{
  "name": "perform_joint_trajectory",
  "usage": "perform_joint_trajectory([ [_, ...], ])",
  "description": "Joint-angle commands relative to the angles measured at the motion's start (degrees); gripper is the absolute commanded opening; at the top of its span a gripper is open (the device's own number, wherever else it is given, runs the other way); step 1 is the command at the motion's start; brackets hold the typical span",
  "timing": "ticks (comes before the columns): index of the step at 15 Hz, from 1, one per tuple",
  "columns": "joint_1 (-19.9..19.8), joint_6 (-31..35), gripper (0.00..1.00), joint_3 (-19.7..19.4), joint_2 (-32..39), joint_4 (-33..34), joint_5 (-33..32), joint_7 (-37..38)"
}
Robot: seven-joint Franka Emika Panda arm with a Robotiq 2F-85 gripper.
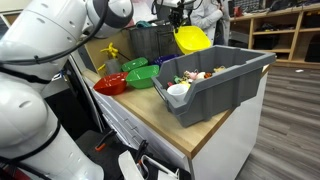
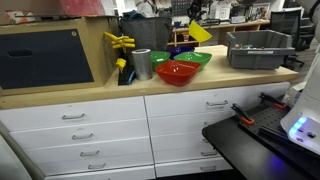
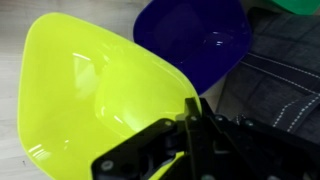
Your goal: Pour the plush toys out of the yellow bowl and into the grey container.
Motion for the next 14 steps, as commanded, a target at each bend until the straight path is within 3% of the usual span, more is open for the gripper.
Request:
perform_joint_trajectory([
  [1, 0.78, -0.31, 0.01, -1.10, 1.41, 0.29, -2.83, -1.78],
  [14, 2.24, -1.26, 0.01, -0.59, 5.55, -2.22, -10.35, -7.34],
])
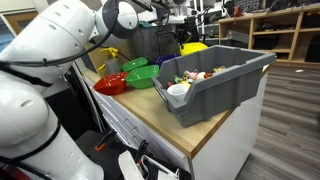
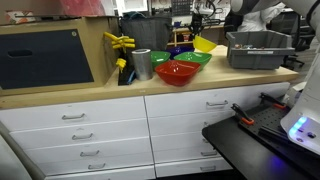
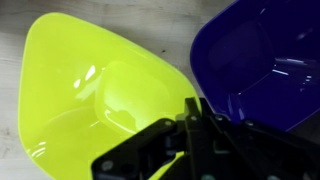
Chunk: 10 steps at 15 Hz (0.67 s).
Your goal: Pour the plush toys out of the yellow bowl and into the grey container.
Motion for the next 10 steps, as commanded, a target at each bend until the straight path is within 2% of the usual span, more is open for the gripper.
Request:
perform_joint_trajectory([
  [1, 1.45, -1.19, 0.01, -0.52, -0.51, -1.52, -1.55, -1.93],
  [2, 1.77, -1.35, 0.01, -0.51, -0.44, -1.80, -1.76, -2.02],
  [3, 2.12, -1.83, 0.26, -0.56, -0.49, -2.08, -2.15, -2.45],
  [5, 2.70, -2.76, 0.37, -0.43, -0.77, -2.44, -2.56, -2.97],
  [10, 3.52, -4.30, 0.75, -0.20, -1.49, -1.97, -2.37, -3.86],
])
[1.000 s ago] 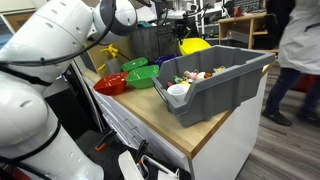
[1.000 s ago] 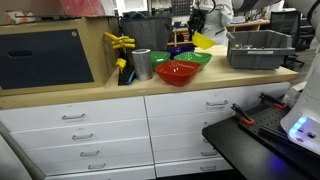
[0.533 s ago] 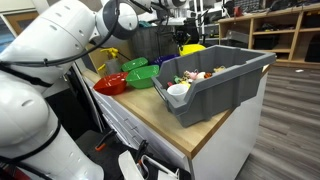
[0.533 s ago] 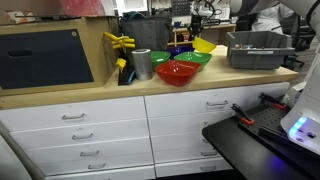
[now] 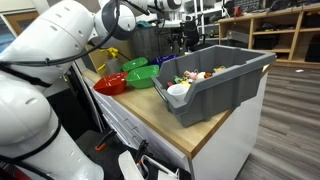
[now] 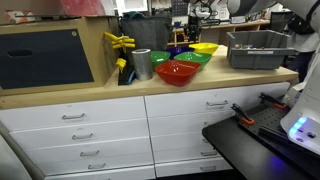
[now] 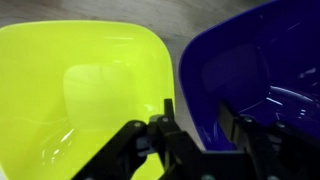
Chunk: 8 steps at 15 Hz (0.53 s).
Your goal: Pour the plush toys out of the yellow bowl and into the grey container.
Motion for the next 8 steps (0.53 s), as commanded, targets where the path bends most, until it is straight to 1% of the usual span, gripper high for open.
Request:
perform_joint_trajectory([
  [1, 0.72, -2.00, 0.82, -0.18, -2.29, -0.93, -0.63, -1.33],
  [2, 0.83, -1.94, 0.88, -0.02, -2.63, -0.67, -0.34, -0.96],
  [3, 0.87, -2.13, 0.97, 0.24, -3.07, -0.49, 0.20, 0.00],
  [4, 0.97, -2.88, 1.00, 0.69, -3.70, -0.26, 0.98, 1.72],
  [8, 1.59, -6.33, 1.00, 2.59, -6.66, 1.05, 3.96, 7.45],
])
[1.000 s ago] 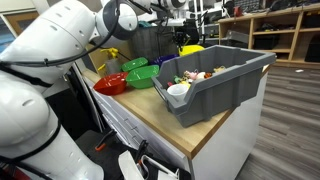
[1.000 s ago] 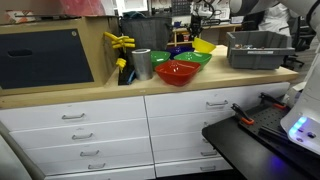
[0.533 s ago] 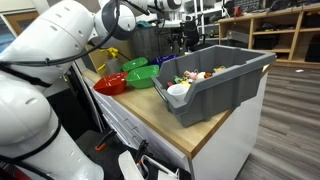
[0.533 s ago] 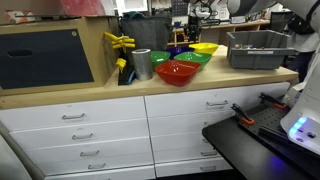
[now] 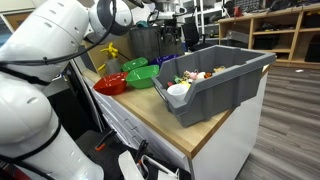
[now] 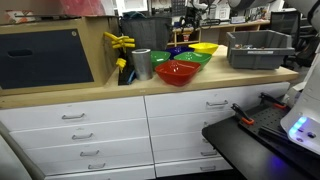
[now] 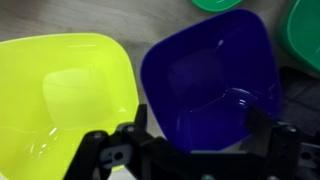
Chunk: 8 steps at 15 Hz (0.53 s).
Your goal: Pour the plush toys out of the yellow bowl and into the grey container.
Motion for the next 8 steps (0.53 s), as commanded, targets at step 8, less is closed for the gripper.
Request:
perform_joint_trajectory([
  [8, 5.02, -0.80, 1.00, -0.08, -10.45, -1.51, -0.67, 5.76],
])
